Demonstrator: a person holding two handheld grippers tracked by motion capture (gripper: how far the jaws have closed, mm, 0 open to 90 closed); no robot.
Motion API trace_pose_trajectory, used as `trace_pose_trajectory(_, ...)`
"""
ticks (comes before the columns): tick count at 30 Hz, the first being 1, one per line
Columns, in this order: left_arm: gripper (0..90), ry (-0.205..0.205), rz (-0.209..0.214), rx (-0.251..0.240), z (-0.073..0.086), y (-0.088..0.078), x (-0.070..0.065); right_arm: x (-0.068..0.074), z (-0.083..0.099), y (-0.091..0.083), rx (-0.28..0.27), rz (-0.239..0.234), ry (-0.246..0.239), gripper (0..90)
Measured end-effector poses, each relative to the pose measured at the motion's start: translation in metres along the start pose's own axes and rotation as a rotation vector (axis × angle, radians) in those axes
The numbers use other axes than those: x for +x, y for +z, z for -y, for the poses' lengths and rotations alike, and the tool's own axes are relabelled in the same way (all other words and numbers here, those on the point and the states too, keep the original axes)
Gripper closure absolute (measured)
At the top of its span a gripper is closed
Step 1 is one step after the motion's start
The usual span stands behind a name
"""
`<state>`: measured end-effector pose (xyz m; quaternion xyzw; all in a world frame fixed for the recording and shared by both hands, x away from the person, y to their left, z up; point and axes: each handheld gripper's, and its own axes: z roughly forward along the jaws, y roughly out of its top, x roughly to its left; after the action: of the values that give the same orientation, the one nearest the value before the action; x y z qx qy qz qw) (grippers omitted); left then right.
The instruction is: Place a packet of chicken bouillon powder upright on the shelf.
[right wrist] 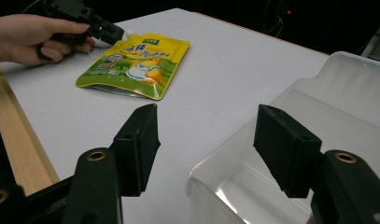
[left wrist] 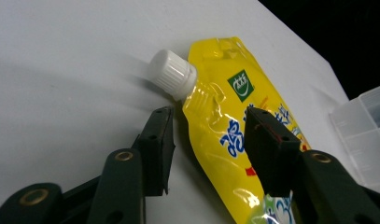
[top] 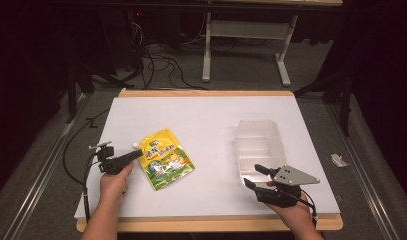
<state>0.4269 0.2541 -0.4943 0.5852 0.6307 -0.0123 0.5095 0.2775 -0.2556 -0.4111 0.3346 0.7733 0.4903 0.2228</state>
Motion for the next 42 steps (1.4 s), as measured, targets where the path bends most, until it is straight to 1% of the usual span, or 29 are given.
trace_pose_trajectory(1,52.9,-0.028,0.023,0.002,-0.002,0.001,0.003,0.000,0.000,0.000,0.000,0.000,-0.004,40.2)
trace_pose_trajectory(2,53.5,-0.041,0.033,0.010,-0.003,0.003,0.004,0.001,0.000,0.000,0.002,0.000,-0.006,40.2)
trace_pose_trajectory(3,53.8,-0.050,0.037,0.023,-0.004,0.005,0.006,0.001,0.000,0.000,0.001,0.002,-0.009,40.2)
trace_pose_trajectory(5,55.2,-0.066,0.051,0.034,-0.005,0.006,0.007,0.002,0.000,-0.001,-0.002,0.004,-0.010,40.2)
trace_pose_trajectory(6,57.0,-0.068,0.050,0.033,-0.005,0.006,0.007,0.003,0.000,-0.001,-0.001,0.005,-0.008,40.3)
trace_pose_trajectory(7,58.4,-0.068,0.048,0.048,-0.004,0.006,0.007,0.002,-0.001,-0.001,0.001,0.006,-0.009,40.2)
trace_pose_trajectory(10,63.8,-0.065,0.043,0.053,-0.003,0.008,0.005,0.001,0.000,-0.001,0.000,0.009,-0.007,40.2)
trace_pose_trajectory(11,68.0,-0.057,0.034,0.060,-0.003,0.008,0.005,0.002,0.000,0.000,0.000,0.007,-0.015,40.3)
trace_pose_trajectory(12,68.0,-0.053,0.029,0.061,-0.003,0.008,0.004,0.002,0.000,0.000,0.000,0.007,-0.015,40.3)
trace_pose_trajectory(13,70.0,-0.043,0.022,0.070,-0.002,0.008,0.003,0.003,0.000,-0.001,-0.002,0.008,-0.009,40.4)
trace_pose_trajectory(14,74.9,-0.030,0.014,0.078,-0.001,0.009,0.002,0.003,-0.001,-0.001,0.003,0.011,-0.012,40.4)
trace_pose_trajectory(15,76.7,-0.009,0.005,0.082,0.000,0.009,-0.001,0.003,-0.001,-0.002,-0.003,0.008,-0.022,40.4)
trace_pose_trajectory(16,80.0,0.007,0.007,0.090,0.000,0.009,-0.002,0.003,-0.001,-0.002,-0.003,0.011,-0.018,40.5)
trace_pose_trajectory(17,82.6,0.033,0.004,0.091,0.001,0.009,-0.004,0.003,-0.001,-0.002,-0.003,0.010,-0.017,40.6)
trace_pose_trajectory(18,87.4,0.064,-0.005,0.080,0.001,0.008,-0.008,0.003,-0.001,-0.002,-0.002,0.011,-0.016,40.6)
trace_pose_trajectory(19,88.7,0.081,-0.008,0.063,0.003,0.008,-0.011,0.003,-0.001,-0.002,-0.003,0.010,-0.014,40.7)
trace_pose_trajectory(20,89.7,0.093,-0.013,0.061,0.003,0.008,-0.012,0.003,-0.001,-0.002,-0.004,0.010,-0.018,40.8)
trace_pose_trajectory(24,90.0,0.155,-0.034,0.019,0.006,0.004,-0.023,0.003,-0.001,-0.002,-0.003,0.011,-0.014,41.3)
trace_pose_trajectory(26,90.0,0.206,-0.050,-0.016,0.008,-0.001,-0.032,0.003,-0.001,-0.002,-0.003,0.010,-0.020,41.3)
trace_pose_trajectory(27,90.0,0.229,-0.052,-0.041,0.009,-0.003,-0.037,0.003,-0.001,-0.001,-0.001,0.004,-0.020,41.3)
trace_pose_trajectory(28,90.0,0.251,-0.056,-0.055,0.009,-0.005,-0.041,0.003,-0.001,-0.001,-0.001,0.004,-0.020,41.3)
trace_pose_trajectory(29,90.0,0.283,-0.065,-0.078,0.010,-0.008,-0.048,0.004,-0.001,-0.002,-0.003,0.004,-0.018,41.3)
trace_pose_trajectory(32,90.0,0.360,-0.072,-0.124,0.013,-0.017,-0.061,0.004,-0.001,-0.002,-0.003,0.002,-0.015,41.3)
trace_pose_trajectory(33,90.0,0.394,-0.073,-0.143,0.015,-0.020,-0.066,0.003,-0.001,-0.002,-0.005,-0.002,-0.007,41.3)
trace_pose_trajectory(34,90.0,0.415,-0.072,-0.159,0.017,-0.023,-0.070,0.003,-0.001,-0.002,-0.010,-0.008,-0.008,41.3)
trace_pose_trajectory(36,90.0,0.480,-0.080,-0.177,0.021,-0.029,-0.078,0.003,-0.002,-0.003,-0.012,-0.017,-0.001,41.6)
trace_pose_trajectory(38,90.0,0.521,-0.096,-0.188,0.025,-0.033,-0.083,0.002,-0.002,-0.004,-0.014,-0.024,-0.001,41.6)
trace_pose_trajectory(39,90.0,0.543,-0.094,-0.203,0.027,-0.036,-0.088,0.003,-0.003,-0.005,-0.018,-0.022,0.005,41.7)
trace_pose_trajectory(42,90.0,0.598,-0.084,-0.240,0.032,-0.042,-0.100,0.004,-0.004,-0.007,-0.028,-0.030,-0.001,42.2)
